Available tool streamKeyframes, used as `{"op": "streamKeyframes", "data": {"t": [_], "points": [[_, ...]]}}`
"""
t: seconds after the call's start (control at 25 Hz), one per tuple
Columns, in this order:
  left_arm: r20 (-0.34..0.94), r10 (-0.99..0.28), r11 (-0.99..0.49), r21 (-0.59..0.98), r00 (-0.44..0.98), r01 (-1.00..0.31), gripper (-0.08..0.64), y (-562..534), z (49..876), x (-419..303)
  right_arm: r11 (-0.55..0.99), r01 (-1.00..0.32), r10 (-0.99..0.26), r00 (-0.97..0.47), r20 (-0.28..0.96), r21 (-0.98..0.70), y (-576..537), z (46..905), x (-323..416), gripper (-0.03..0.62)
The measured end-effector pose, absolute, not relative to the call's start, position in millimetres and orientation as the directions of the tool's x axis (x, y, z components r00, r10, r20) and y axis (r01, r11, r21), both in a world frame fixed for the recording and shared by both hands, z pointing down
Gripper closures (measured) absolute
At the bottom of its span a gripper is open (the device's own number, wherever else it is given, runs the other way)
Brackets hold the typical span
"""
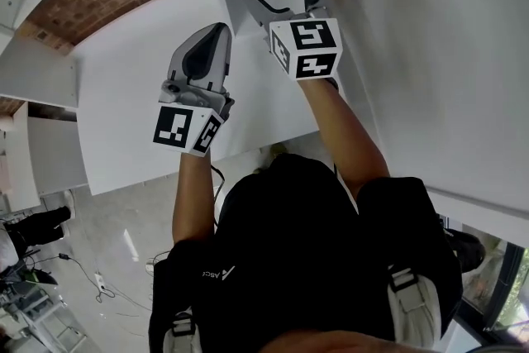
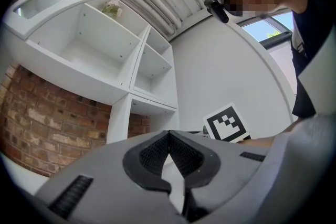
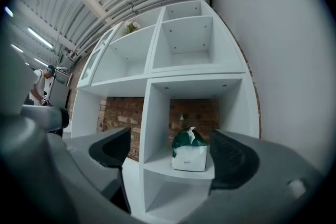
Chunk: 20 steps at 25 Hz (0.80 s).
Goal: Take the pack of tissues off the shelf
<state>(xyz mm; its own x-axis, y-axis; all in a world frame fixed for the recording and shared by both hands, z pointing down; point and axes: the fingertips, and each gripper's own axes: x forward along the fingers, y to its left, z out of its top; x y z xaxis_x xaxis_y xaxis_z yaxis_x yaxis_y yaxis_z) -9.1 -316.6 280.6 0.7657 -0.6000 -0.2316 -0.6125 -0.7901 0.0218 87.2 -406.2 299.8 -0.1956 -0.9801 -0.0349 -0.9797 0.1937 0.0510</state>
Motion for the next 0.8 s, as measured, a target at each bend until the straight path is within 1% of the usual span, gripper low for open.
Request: {"op": "streamKeyframes", "data": {"t": [0.28,0.8], "points": [[-0.221,-0.612,-0.782,0.03,0.759,-0.622,0.561,-354.6,286.3,3.8,0.194,-0.979,-0.981,-0.192,0.037,0.059,-458.3,322.9,102.2,0.12],[-0.187,-0.555,-0.829,0.045,0.81,-0.558,0.561,-410.9,305.9,3.7,0.128,-0.99,-0.979,-0.117,0.165,0.061,-538.6,364.6,113.0,0.097]]}}
